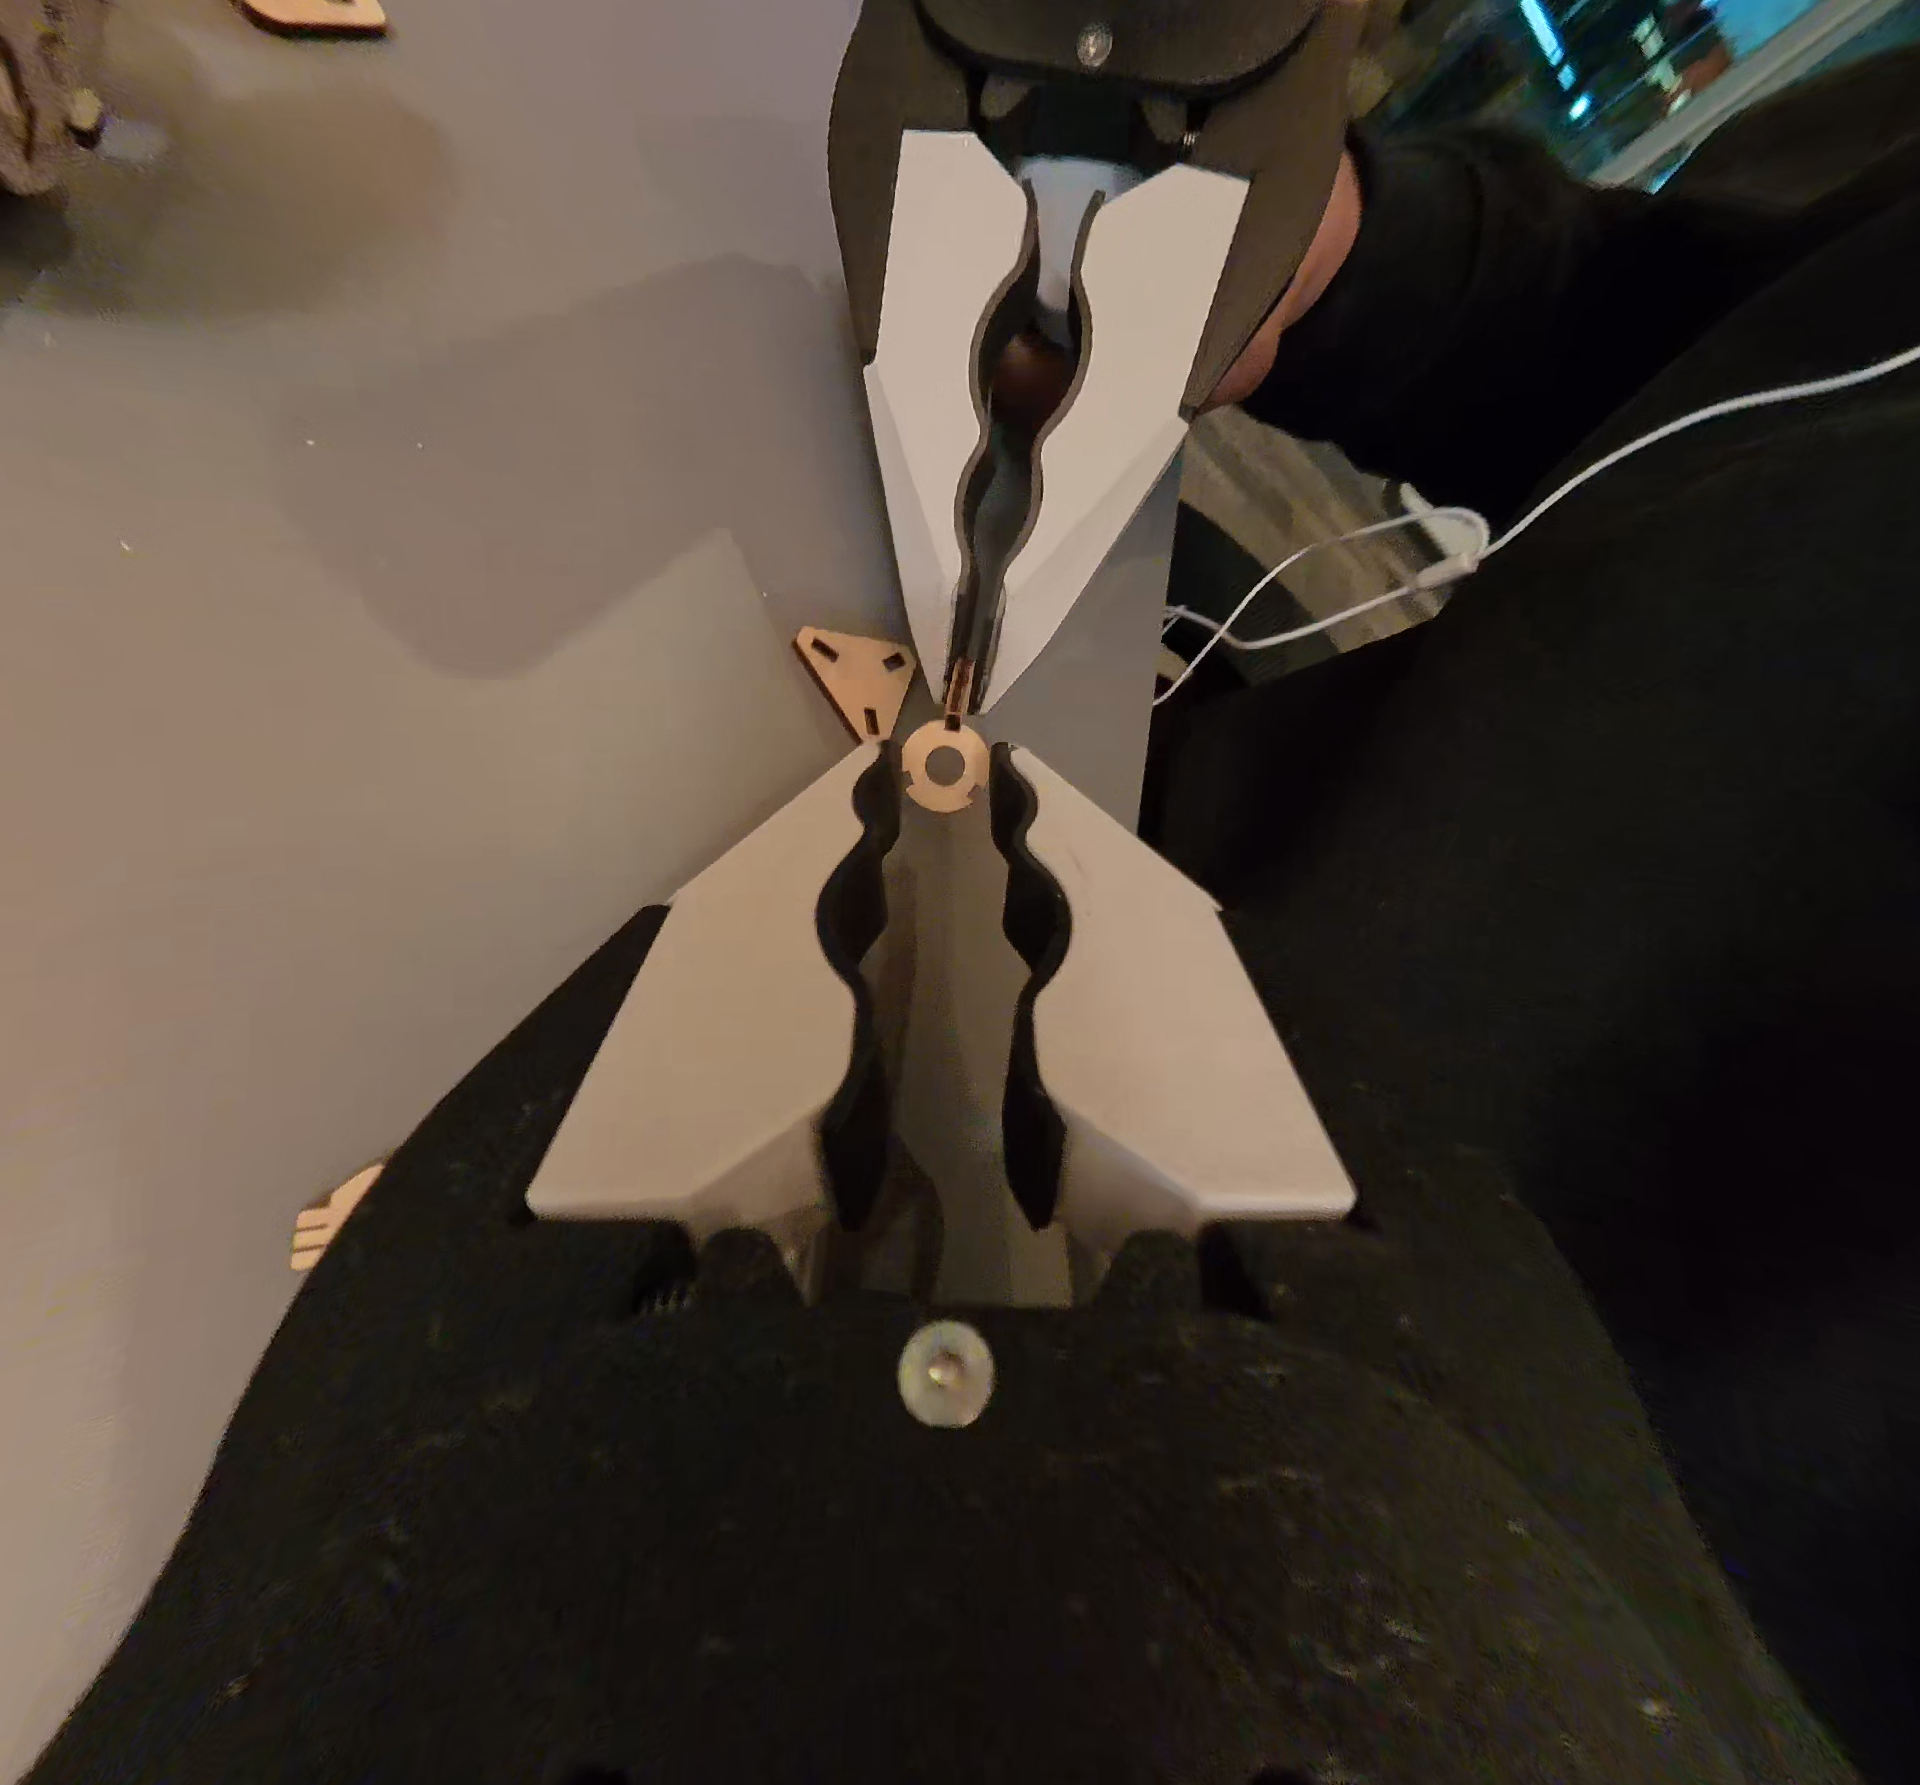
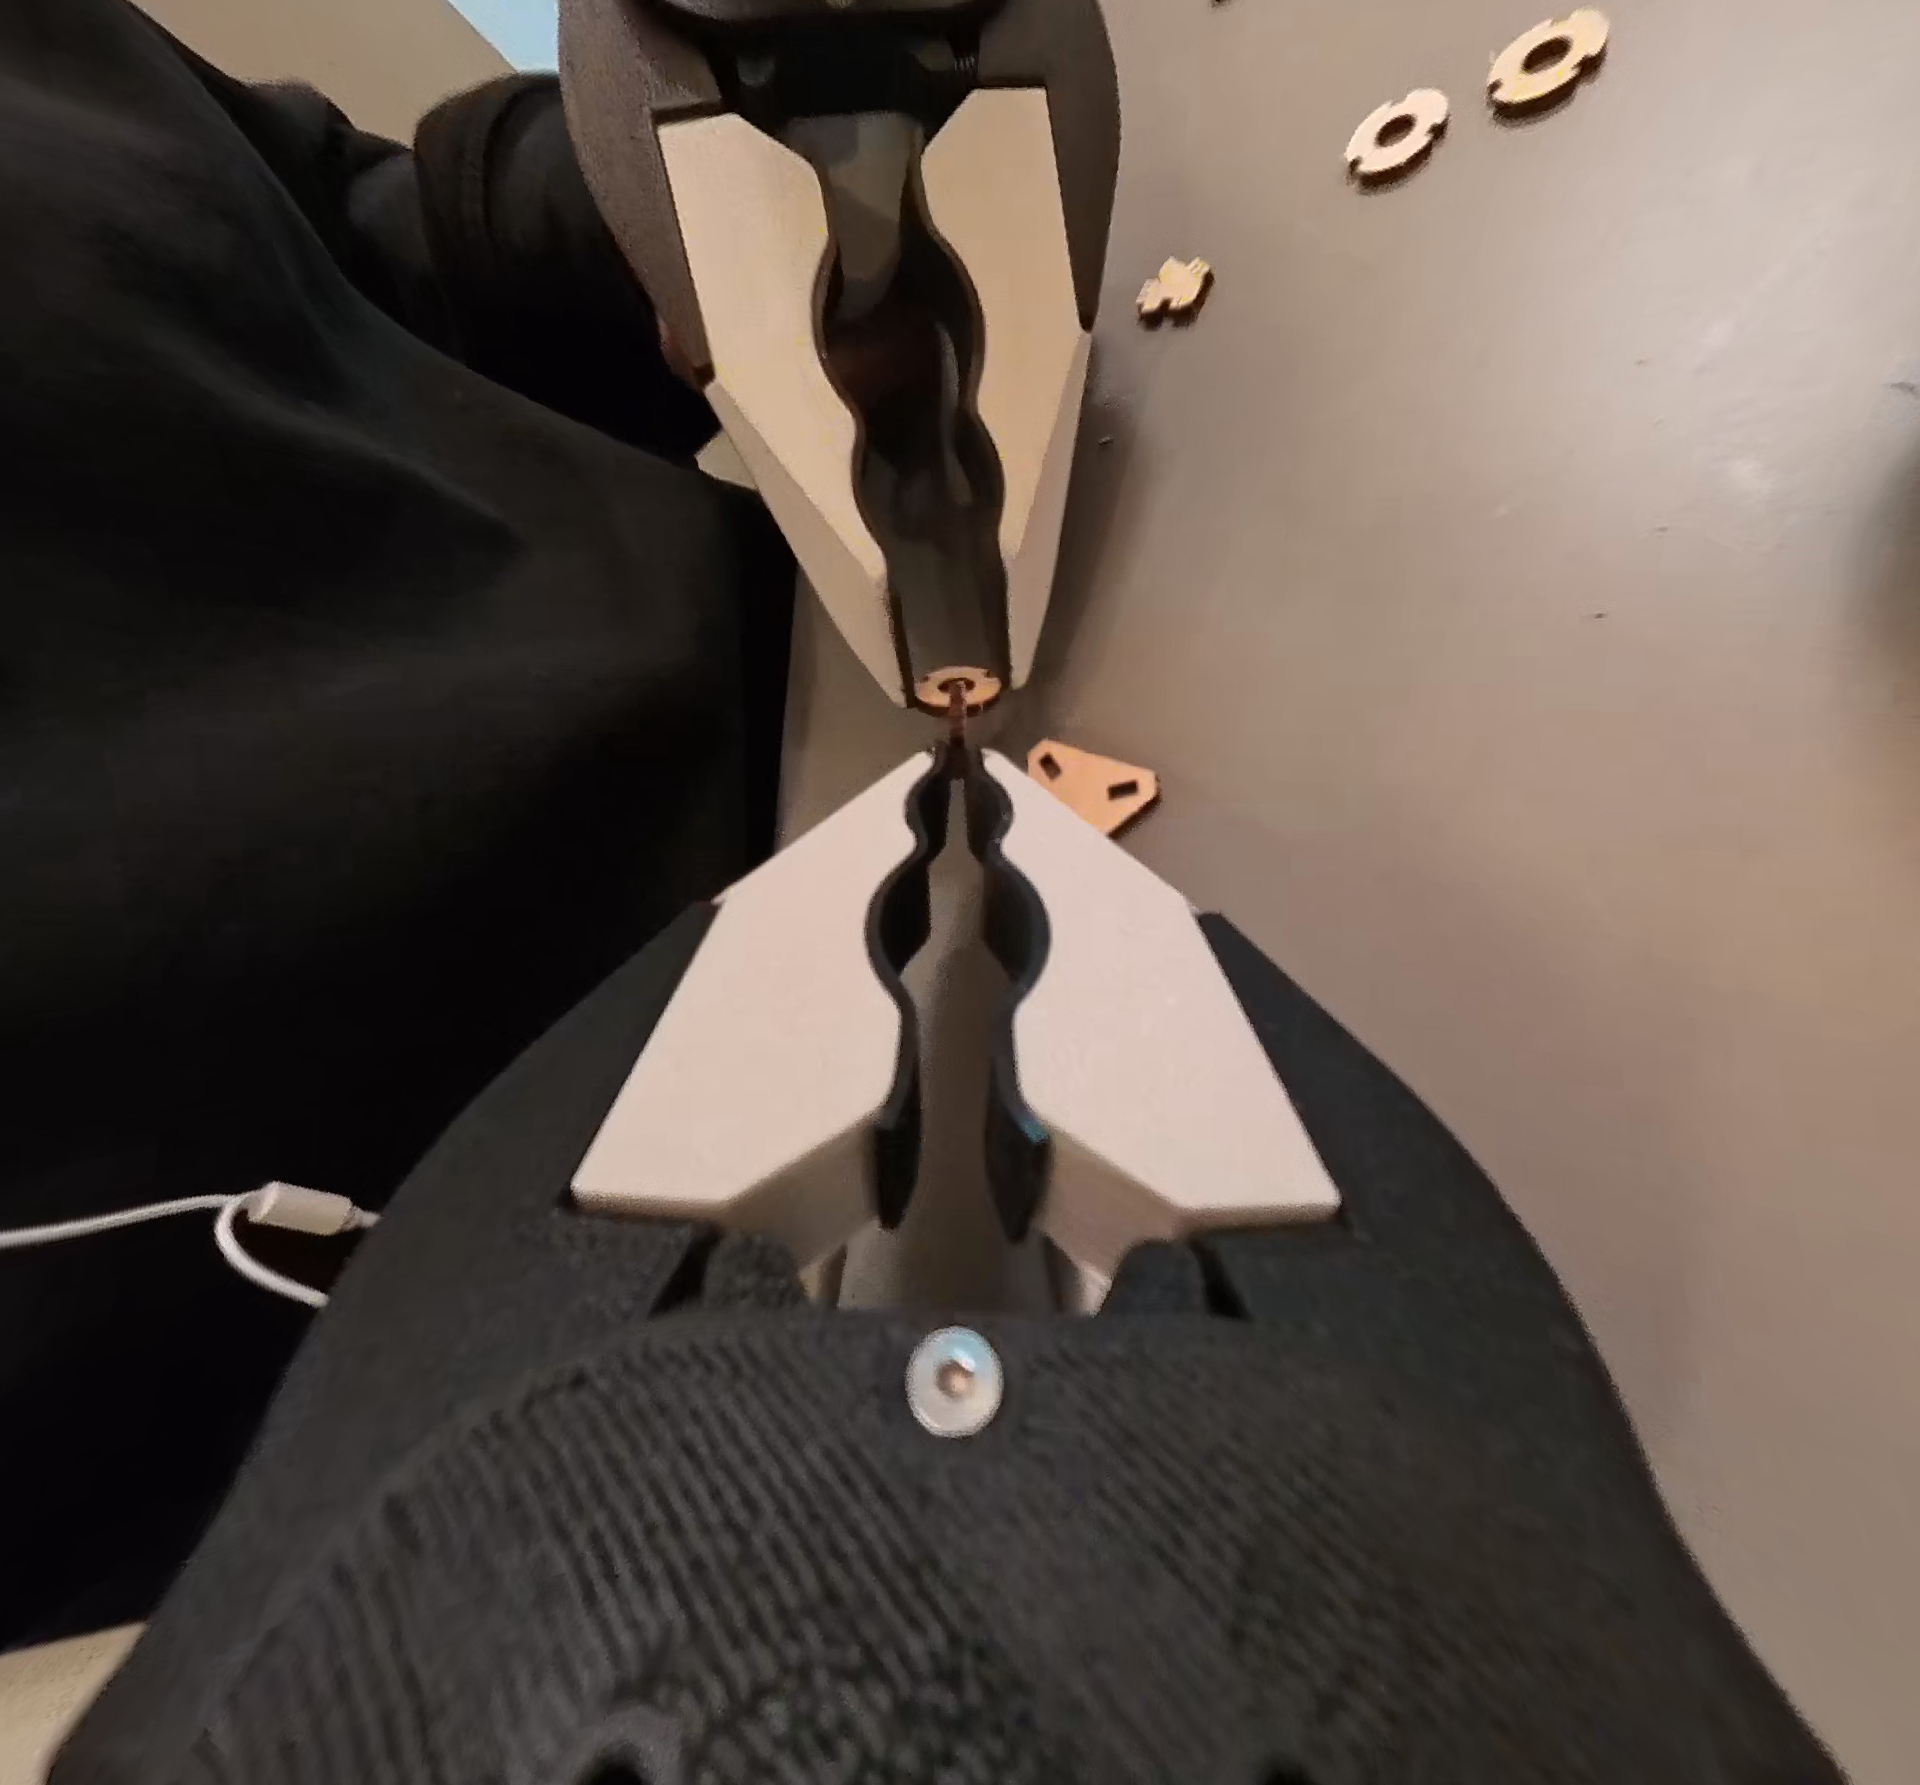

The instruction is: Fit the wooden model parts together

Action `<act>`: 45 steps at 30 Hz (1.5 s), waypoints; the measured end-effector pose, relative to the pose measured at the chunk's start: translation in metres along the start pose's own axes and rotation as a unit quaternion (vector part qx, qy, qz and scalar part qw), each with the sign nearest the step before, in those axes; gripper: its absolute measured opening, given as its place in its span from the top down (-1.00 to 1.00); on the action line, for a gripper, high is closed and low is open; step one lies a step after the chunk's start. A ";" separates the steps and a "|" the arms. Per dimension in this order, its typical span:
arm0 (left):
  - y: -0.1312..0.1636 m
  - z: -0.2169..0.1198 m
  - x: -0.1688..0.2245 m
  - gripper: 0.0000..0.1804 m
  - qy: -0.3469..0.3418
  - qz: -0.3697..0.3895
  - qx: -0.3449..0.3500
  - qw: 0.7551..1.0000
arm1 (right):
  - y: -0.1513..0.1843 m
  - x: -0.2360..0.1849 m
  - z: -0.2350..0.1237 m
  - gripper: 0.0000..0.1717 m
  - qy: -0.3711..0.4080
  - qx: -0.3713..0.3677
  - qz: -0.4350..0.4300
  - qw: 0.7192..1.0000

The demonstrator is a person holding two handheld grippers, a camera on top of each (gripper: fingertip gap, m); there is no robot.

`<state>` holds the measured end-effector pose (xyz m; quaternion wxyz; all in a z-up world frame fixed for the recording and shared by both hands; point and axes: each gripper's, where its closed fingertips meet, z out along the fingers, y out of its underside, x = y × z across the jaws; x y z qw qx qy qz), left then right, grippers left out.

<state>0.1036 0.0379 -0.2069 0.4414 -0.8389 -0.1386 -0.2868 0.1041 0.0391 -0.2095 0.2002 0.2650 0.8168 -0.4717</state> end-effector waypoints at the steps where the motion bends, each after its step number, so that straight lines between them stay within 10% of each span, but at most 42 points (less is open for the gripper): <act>1: 0.002 0.002 0.000 0.84 -0.004 0.005 -0.008 1.000 | 0.002 0.000 0.001 0.99 0.003 -0.006 -0.003 1.000; 45: 0.014 0.011 0.000 0.84 -0.018 0.025 -0.058 0.998 | 0.017 -0.001 0.006 0.99 0.052 -0.032 -0.032 0.998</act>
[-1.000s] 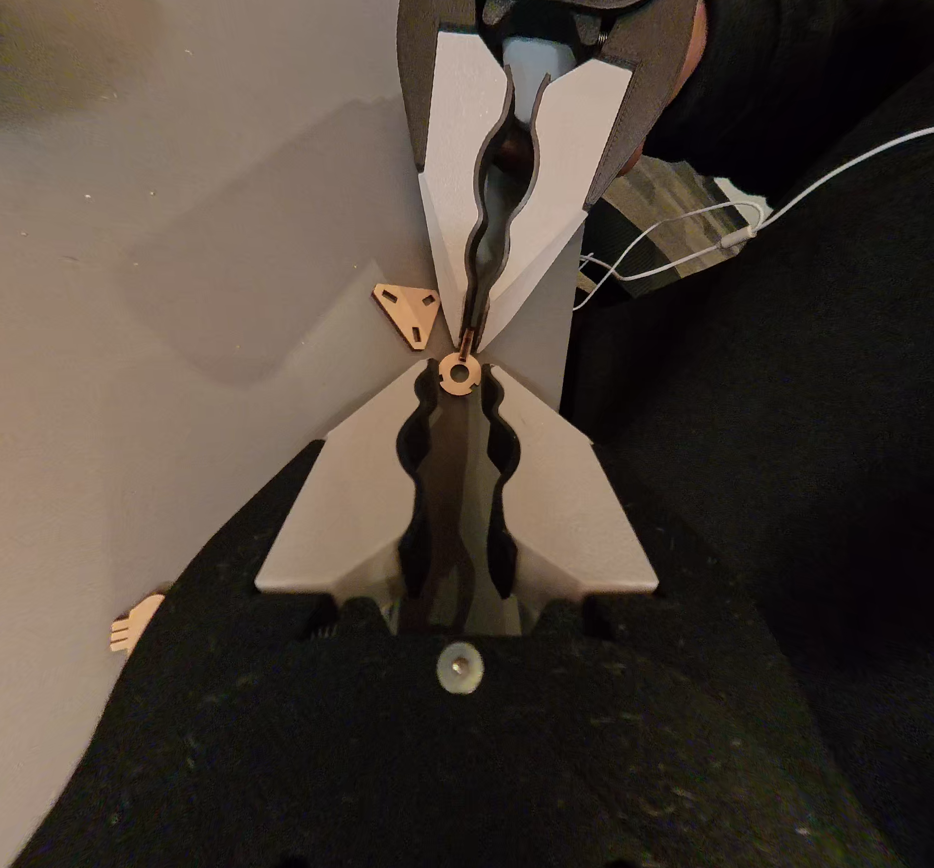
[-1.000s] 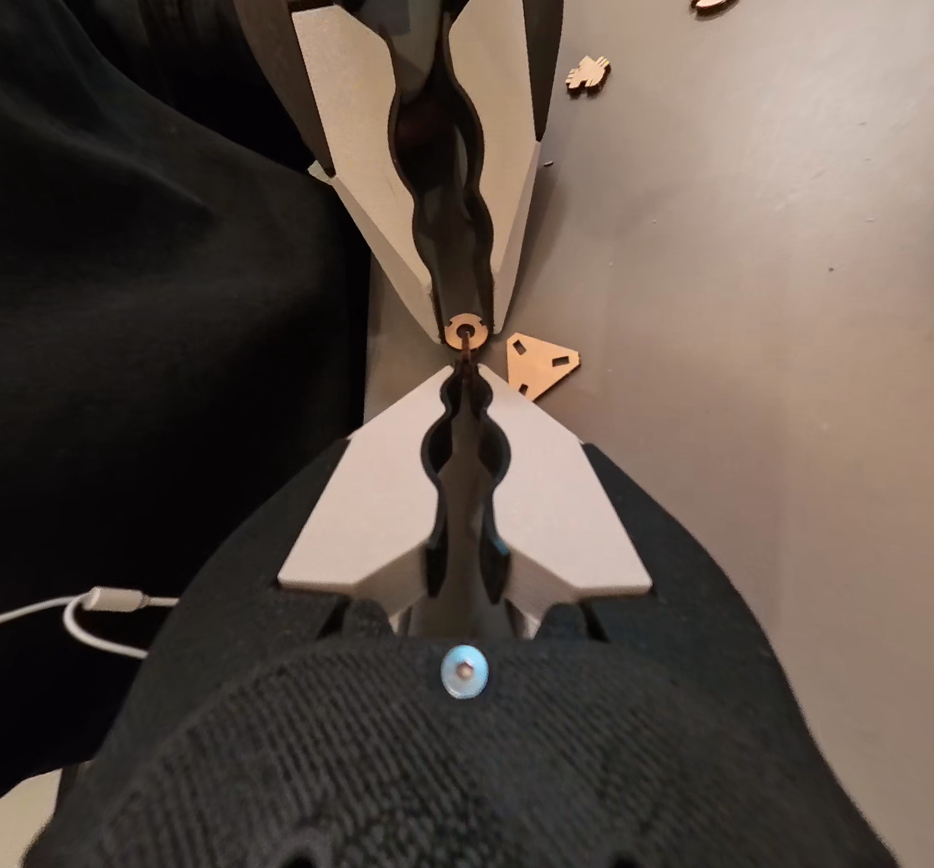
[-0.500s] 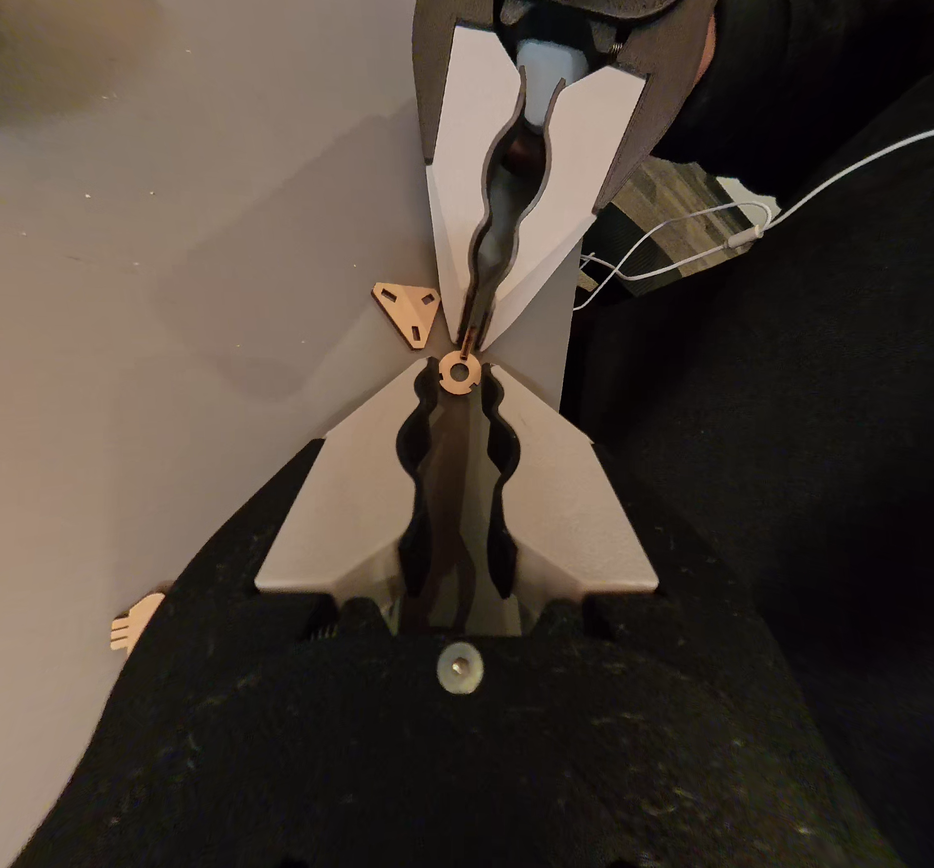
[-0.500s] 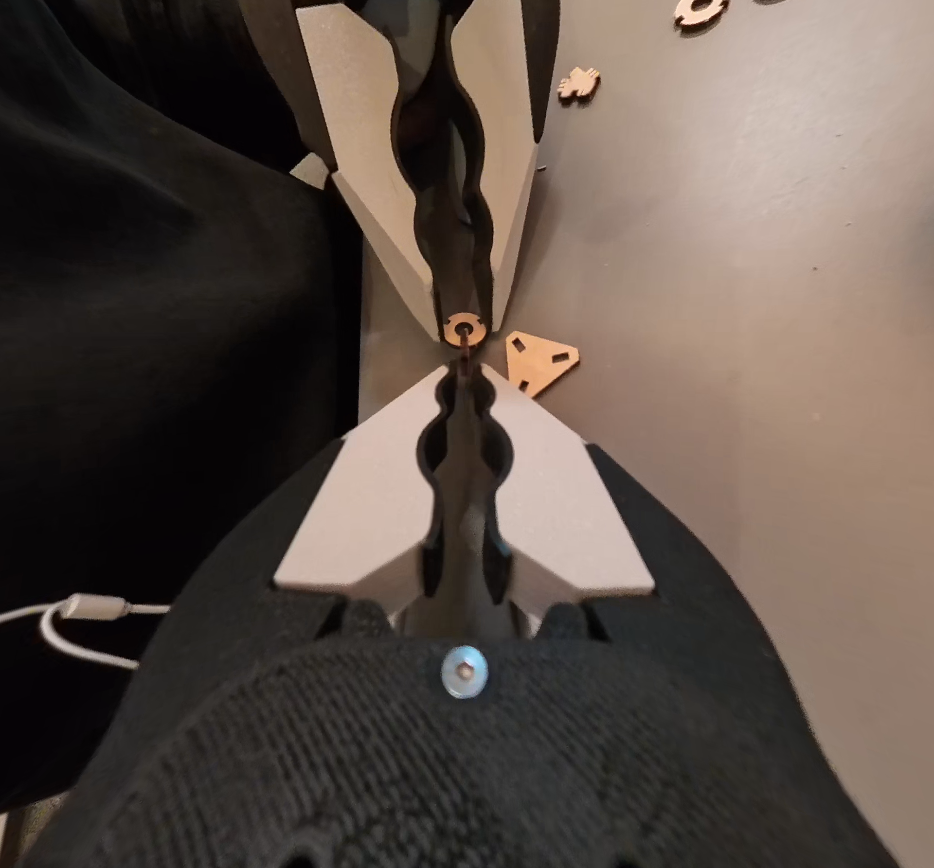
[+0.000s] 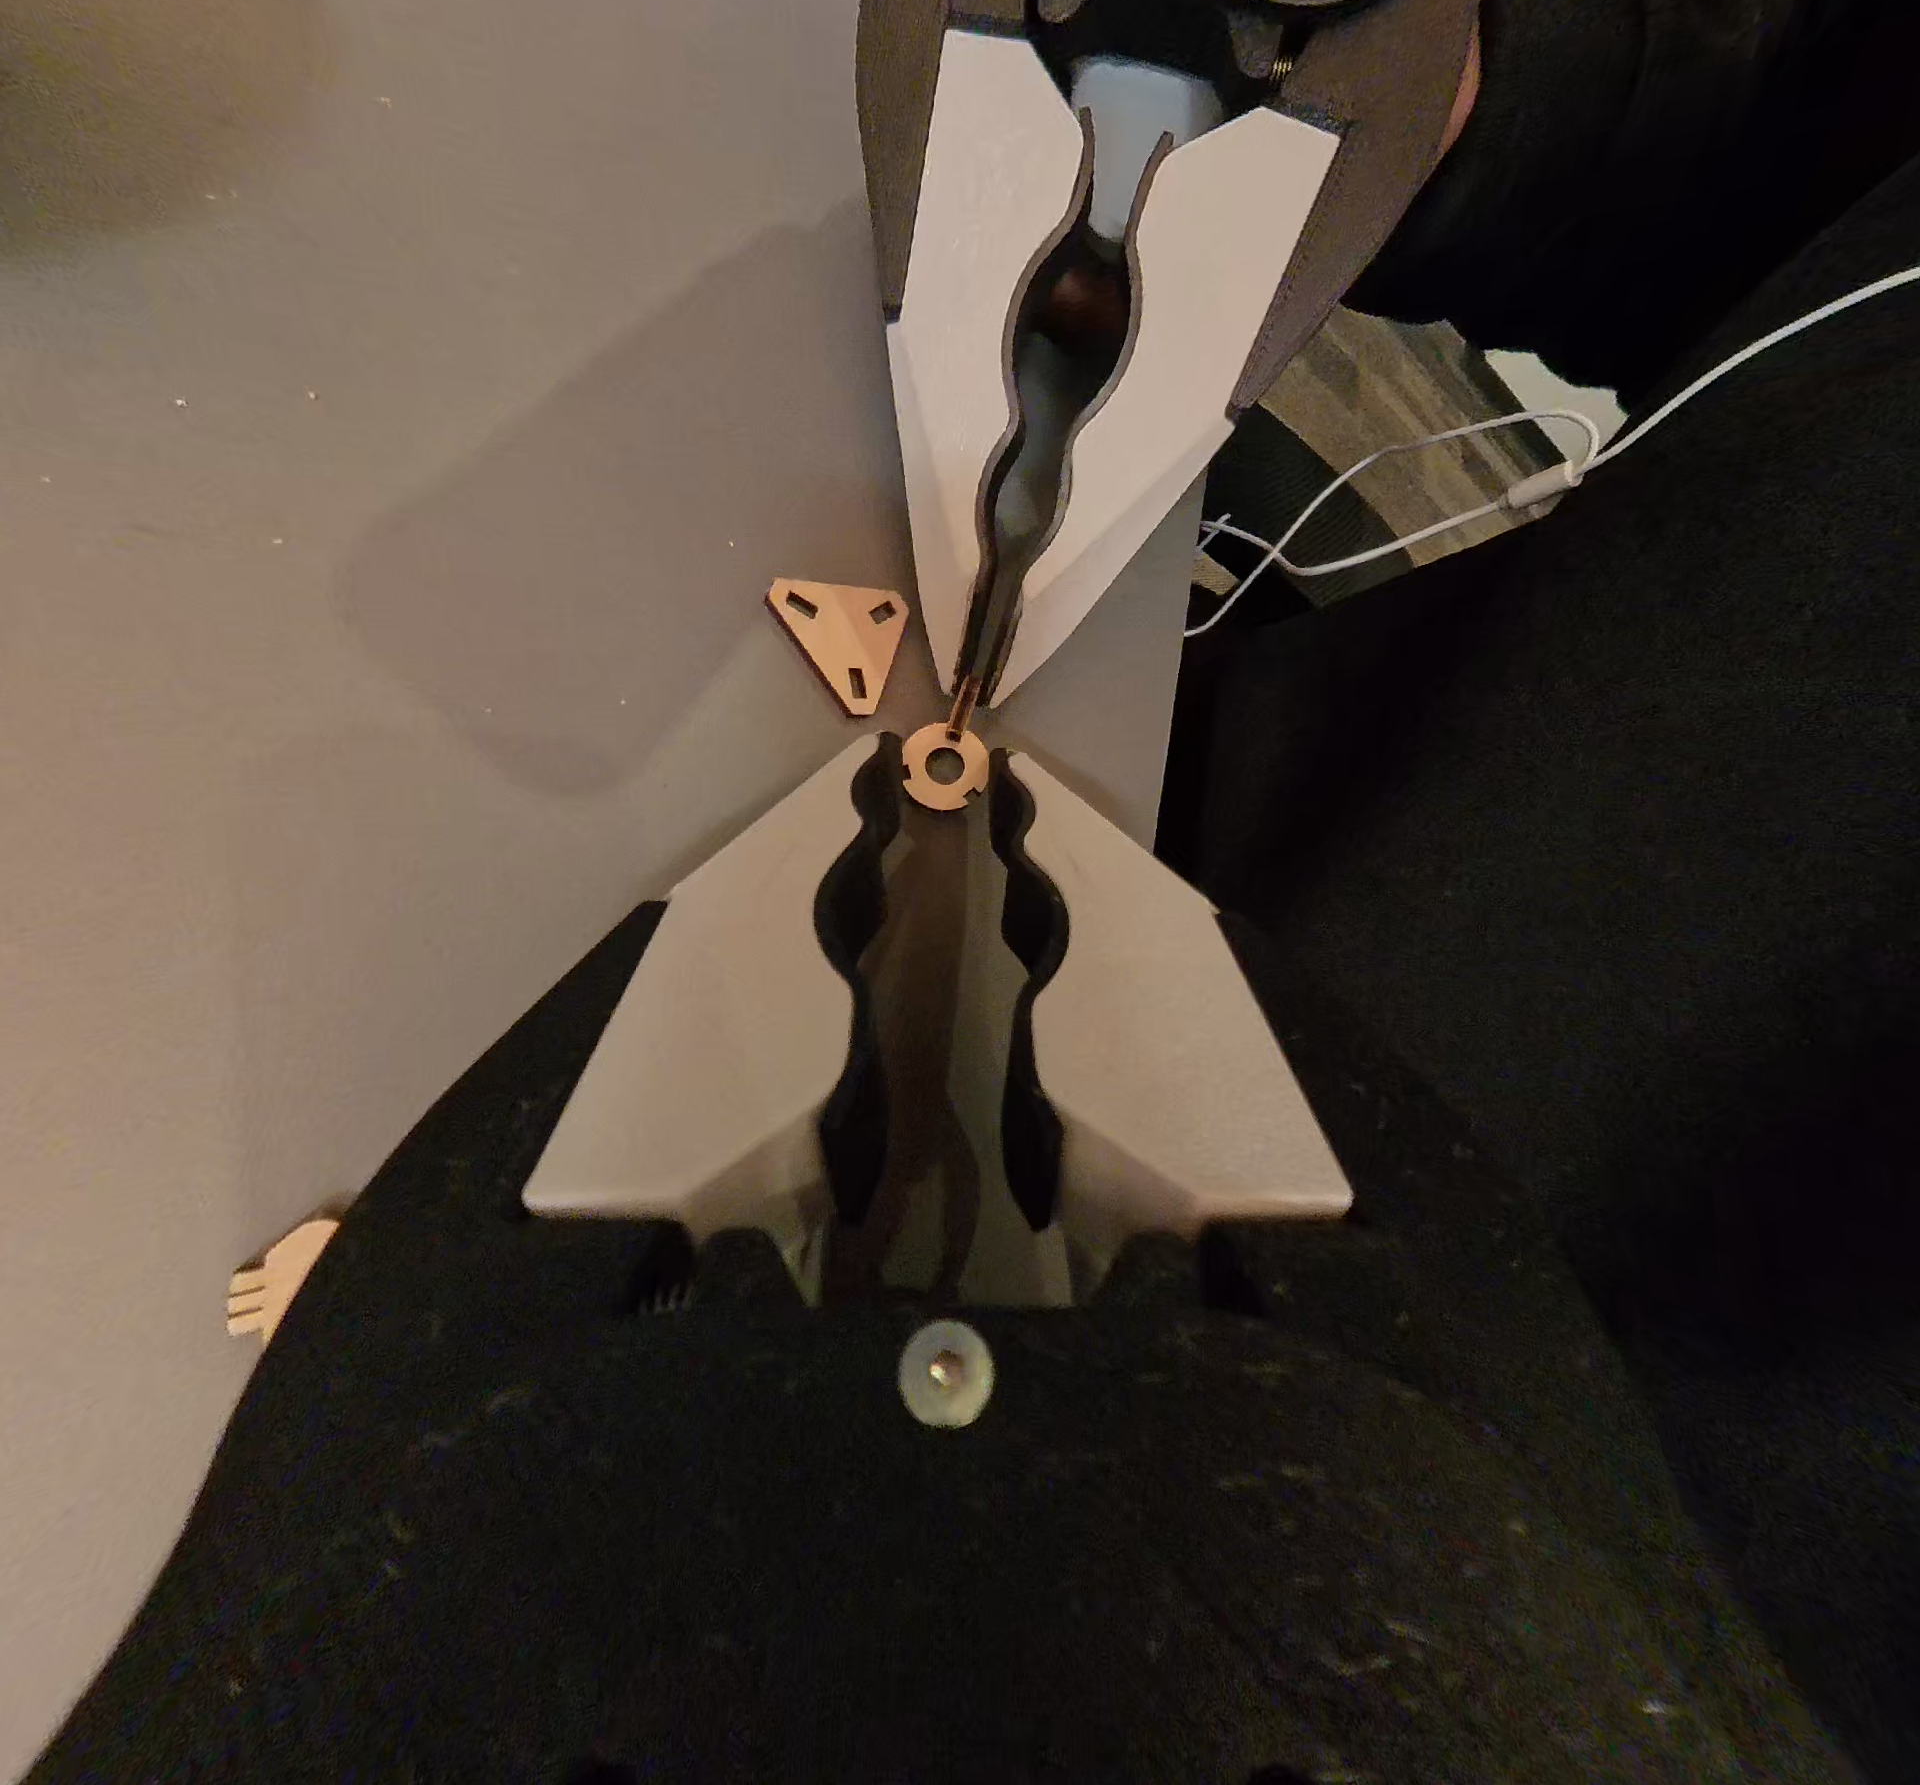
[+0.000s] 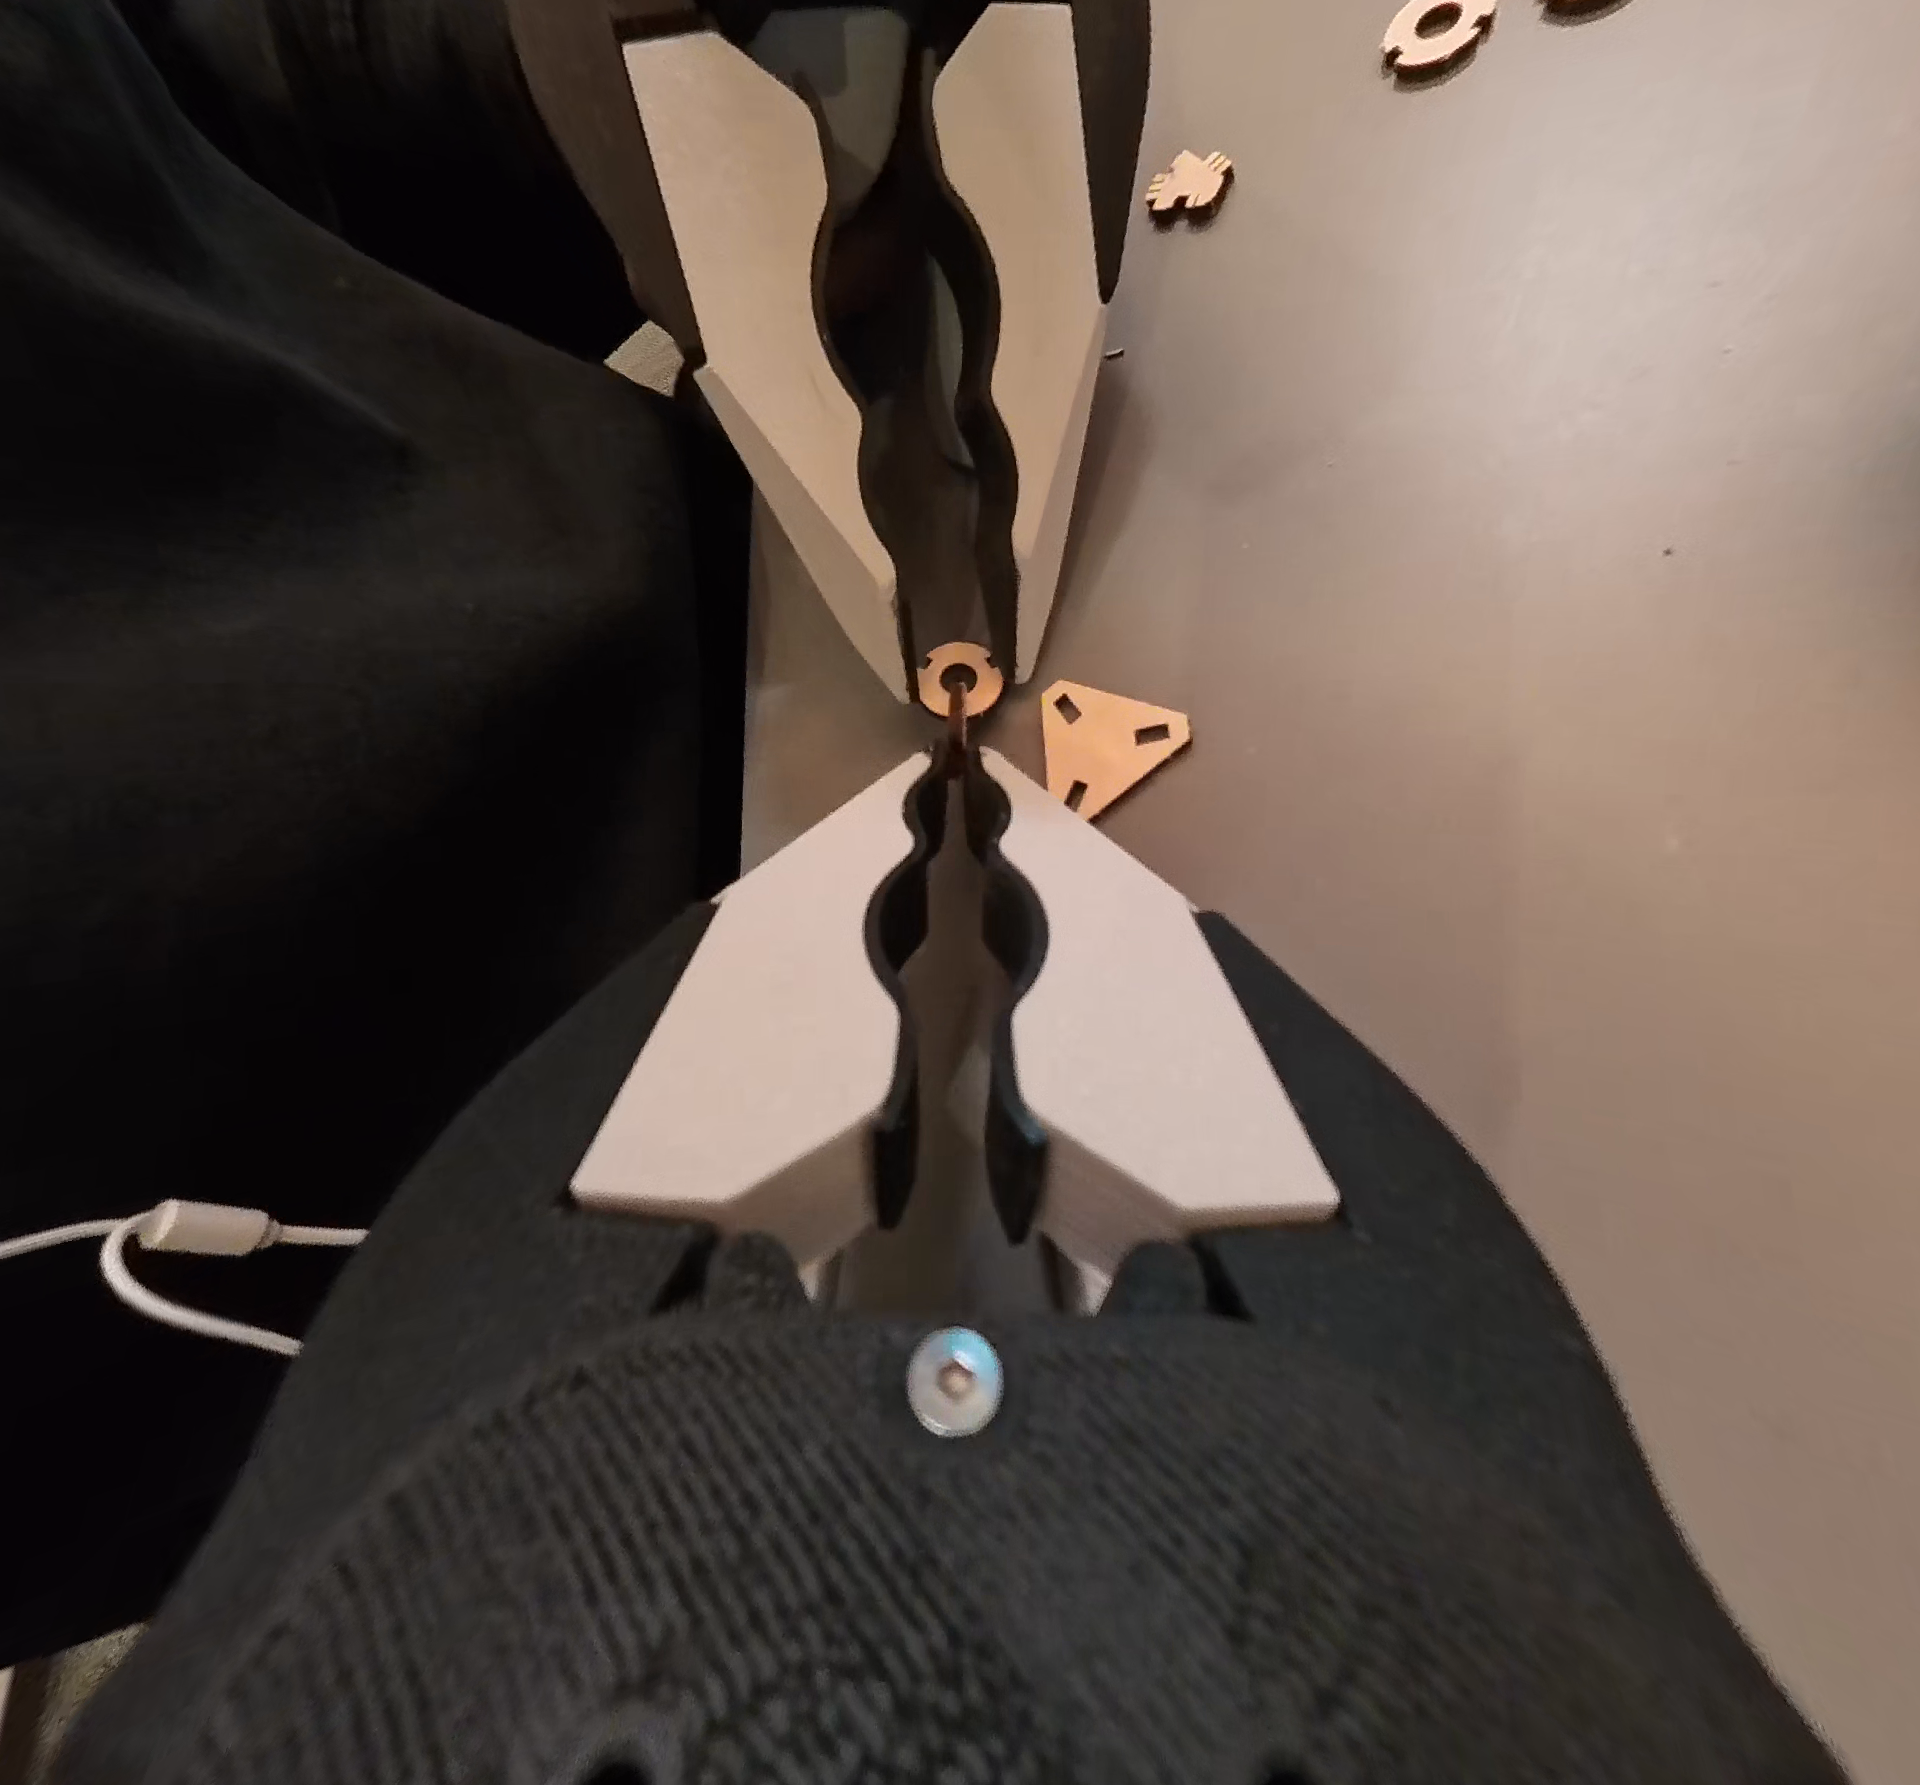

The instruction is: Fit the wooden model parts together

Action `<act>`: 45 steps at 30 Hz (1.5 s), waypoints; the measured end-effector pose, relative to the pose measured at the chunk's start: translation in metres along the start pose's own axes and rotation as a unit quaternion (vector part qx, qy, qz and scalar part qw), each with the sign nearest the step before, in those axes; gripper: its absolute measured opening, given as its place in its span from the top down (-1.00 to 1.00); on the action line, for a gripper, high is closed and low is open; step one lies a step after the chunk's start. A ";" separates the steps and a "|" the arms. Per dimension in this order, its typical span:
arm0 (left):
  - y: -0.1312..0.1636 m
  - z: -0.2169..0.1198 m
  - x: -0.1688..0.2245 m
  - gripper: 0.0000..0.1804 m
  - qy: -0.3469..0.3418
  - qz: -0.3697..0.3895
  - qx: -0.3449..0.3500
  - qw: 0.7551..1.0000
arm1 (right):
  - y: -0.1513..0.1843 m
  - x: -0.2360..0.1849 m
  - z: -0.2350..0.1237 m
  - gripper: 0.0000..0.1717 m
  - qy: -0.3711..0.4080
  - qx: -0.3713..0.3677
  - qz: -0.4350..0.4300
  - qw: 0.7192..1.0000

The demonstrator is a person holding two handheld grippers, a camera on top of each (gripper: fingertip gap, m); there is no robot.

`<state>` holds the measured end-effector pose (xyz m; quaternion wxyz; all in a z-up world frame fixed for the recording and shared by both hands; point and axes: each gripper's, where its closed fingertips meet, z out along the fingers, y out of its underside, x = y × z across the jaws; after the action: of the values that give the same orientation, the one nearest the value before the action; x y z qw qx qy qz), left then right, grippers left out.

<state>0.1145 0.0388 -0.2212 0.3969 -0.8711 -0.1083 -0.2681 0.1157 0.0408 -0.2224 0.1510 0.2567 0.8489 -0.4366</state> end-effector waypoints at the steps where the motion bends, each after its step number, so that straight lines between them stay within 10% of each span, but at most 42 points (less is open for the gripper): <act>1: 0.000 0.000 0.000 0.84 -0.001 0.000 -0.001 1.000 | 0.000 0.000 0.000 0.99 -0.001 -0.002 -0.001 1.000; 13: -0.016 -0.015 0.001 0.50 0.013 -0.014 0.074 0.997 | -0.015 0.000 -0.012 0.99 -0.017 0.065 0.034 0.997; 45: -0.015 -0.002 -0.009 0.67 -0.068 0.010 0.046 0.997 | -0.011 0.022 -0.036 0.99 0.197 0.131 0.024 0.971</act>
<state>0.1003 0.0469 -0.2159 0.4306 -0.8693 -0.1386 -0.1991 0.0901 0.0717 -0.2055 -0.0437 0.3756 0.7910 -0.4810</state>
